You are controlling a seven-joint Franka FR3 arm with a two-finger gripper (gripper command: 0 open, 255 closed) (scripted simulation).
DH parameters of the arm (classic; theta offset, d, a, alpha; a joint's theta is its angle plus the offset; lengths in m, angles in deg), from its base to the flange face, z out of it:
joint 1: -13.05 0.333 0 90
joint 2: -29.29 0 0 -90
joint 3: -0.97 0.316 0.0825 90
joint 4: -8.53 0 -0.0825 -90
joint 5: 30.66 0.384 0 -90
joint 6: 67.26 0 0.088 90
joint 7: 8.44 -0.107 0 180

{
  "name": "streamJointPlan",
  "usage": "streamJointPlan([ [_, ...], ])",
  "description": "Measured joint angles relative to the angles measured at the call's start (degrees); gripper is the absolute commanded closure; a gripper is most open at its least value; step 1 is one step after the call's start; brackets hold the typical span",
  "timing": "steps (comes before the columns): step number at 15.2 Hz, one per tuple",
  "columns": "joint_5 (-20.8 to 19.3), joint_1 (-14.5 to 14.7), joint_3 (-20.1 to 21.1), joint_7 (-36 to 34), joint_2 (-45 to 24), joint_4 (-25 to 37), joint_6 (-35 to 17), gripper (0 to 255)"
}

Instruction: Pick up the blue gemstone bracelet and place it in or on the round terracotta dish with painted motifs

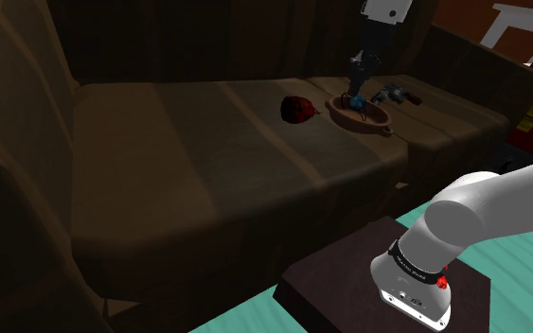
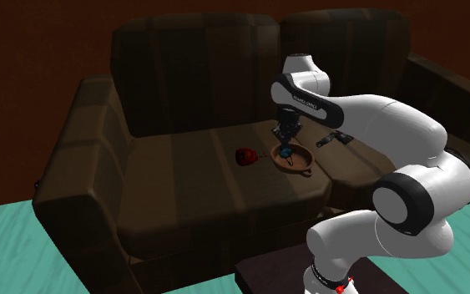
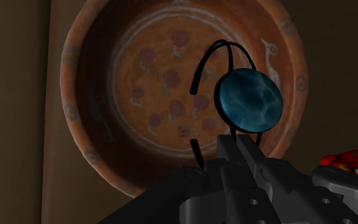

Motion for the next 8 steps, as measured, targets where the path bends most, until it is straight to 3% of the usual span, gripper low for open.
streamJointPlan([
  [1, 0.0, 0.0, 0.0, 0.0, 0.0, 0.0, 0.0, 255],
  [2, 0.0, 0.0, 0.0, 0.0, 0.1, 0.0, 0.0, 0],
  [8, 0.0, 0.0, 0.0, 0.0, 0.0, -0.3, 0.1, 0],
])
